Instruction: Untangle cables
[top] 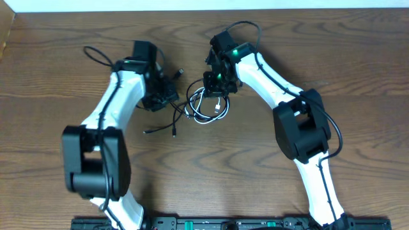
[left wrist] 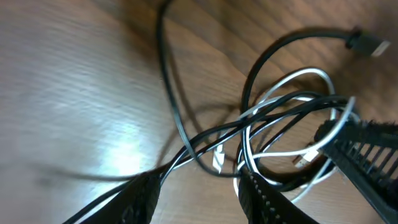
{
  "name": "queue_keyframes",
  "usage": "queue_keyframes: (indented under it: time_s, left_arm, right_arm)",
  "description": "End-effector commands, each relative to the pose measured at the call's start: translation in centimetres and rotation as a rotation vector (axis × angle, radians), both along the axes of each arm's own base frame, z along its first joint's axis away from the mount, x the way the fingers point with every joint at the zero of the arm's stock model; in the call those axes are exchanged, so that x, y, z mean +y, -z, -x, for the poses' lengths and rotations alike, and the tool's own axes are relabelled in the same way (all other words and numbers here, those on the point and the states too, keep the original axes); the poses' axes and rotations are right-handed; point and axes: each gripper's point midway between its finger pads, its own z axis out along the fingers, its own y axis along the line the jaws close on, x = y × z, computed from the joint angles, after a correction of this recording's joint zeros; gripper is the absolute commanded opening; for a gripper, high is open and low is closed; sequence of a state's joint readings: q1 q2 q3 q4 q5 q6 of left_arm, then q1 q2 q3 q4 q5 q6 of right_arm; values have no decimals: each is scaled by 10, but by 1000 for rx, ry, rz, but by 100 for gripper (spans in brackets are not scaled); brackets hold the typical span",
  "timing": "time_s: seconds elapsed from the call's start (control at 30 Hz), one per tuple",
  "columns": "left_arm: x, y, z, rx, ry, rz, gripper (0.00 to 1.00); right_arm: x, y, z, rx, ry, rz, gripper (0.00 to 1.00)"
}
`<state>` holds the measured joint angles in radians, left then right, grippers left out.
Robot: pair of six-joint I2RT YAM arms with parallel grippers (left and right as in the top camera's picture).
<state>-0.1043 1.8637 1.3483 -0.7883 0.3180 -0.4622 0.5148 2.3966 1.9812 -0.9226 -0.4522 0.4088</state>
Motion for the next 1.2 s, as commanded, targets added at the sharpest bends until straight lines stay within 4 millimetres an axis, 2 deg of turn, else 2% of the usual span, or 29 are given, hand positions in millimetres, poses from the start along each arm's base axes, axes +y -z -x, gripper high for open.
queue_keyframes:
  time_s: [0.0,0.13,0.23,0.33,0.43,0.53,0.6,0.67,0.9,0.97,1.1,1.17]
  left_arm:
    - [-13,25,1,31,51,4,47]
    - [-26,38,-9,-5,113,2,52]
    - [-35,45,-16,-34,143,2,55]
    - [-40,53,-15,-22,156,-2,56]
    - [-40,59,-9,-4,187,-19,56]
    - [-24,63,-7,10,181,-112,56]
    - [-10,66,-5,23,171,-192,46]
    - [-5,67,-1,38,171,-219,35]
    - [-4,67,4,60,180,-224,19]
    - [-3,68,6,67,180,-229,8]
    - [11,68,4,63,169,-308,8]
    - [12,68,4,66,168,-309,8]
  right_arm:
    - [7,4,-4,9,34,-11,20]
    - [11,5,-5,-1,28,-25,26]
    - [15,5,-3,-2,20,-25,26]
    - [19,6,0,-2,12,-23,26]
    - [20,8,1,-13,11,-3,26]
    - [19,9,1,-21,10,10,25]
    - [19,9,1,-21,10,11,25]
    - [17,10,0,-28,14,23,26]
    - [3,20,-7,-65,38,109,30]
    - [0,25,-5,-60,39,124,30]
    - [-7,36,2,-39,40,154,30]
    - [-10,41,7,-28,30,164,30]
